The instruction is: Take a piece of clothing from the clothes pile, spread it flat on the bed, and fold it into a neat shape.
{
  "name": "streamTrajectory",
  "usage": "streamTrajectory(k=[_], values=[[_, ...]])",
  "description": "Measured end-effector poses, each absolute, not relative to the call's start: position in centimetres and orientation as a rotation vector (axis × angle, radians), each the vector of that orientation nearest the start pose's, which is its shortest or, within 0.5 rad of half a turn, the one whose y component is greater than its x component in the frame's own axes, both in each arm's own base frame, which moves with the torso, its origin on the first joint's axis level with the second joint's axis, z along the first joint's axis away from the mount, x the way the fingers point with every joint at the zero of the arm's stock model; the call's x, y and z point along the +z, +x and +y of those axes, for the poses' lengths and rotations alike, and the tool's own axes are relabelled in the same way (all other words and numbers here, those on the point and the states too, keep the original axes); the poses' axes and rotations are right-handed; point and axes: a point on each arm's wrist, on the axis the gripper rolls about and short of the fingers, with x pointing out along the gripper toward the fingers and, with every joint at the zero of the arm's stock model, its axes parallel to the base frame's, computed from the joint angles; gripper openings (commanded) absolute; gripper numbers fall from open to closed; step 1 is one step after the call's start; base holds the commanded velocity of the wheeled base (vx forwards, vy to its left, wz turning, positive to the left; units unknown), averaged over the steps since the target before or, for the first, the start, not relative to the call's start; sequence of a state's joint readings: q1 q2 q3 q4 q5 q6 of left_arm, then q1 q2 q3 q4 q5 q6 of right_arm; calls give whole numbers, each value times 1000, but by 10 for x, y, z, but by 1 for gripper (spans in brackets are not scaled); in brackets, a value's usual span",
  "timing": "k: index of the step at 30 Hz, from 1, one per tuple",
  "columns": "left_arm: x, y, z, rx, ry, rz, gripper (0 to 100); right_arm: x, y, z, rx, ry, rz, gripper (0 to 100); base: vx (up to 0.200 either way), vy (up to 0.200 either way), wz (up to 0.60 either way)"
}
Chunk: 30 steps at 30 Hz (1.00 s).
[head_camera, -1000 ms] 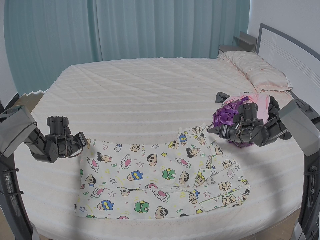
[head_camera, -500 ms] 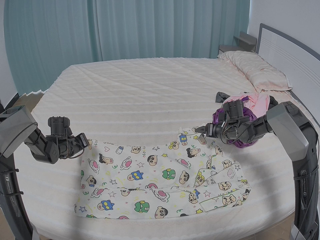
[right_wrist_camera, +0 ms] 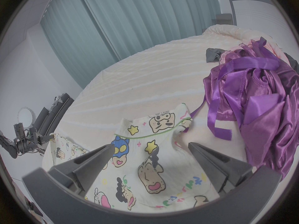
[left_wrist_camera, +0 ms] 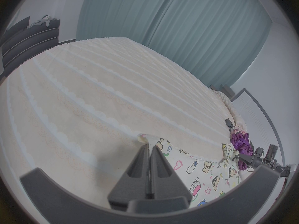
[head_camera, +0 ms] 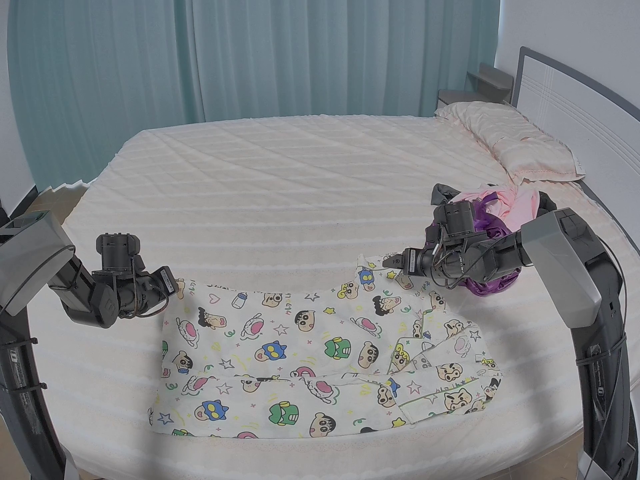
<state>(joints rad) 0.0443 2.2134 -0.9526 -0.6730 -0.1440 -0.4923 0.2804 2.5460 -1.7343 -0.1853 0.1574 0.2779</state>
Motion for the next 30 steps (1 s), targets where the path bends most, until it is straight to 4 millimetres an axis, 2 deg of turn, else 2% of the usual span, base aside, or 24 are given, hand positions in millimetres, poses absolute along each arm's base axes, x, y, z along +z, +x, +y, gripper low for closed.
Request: streamTrajectory(k=[15, 23, 30], values=[[41, 390, 14, 50, -533, 597, 0, 26, 493, 136, 272, 222, 695, 0, 0, 0, 0], [46, 388, 13, 45, -529, 584, 0, 27, 483, 128, 253, 231, 722, 0, 0, 0, 0], [61, 388, 12, 28, -518, 546, 0, 41, 474, 113, 244, 247, 656, 0, 0, 0, 0]])
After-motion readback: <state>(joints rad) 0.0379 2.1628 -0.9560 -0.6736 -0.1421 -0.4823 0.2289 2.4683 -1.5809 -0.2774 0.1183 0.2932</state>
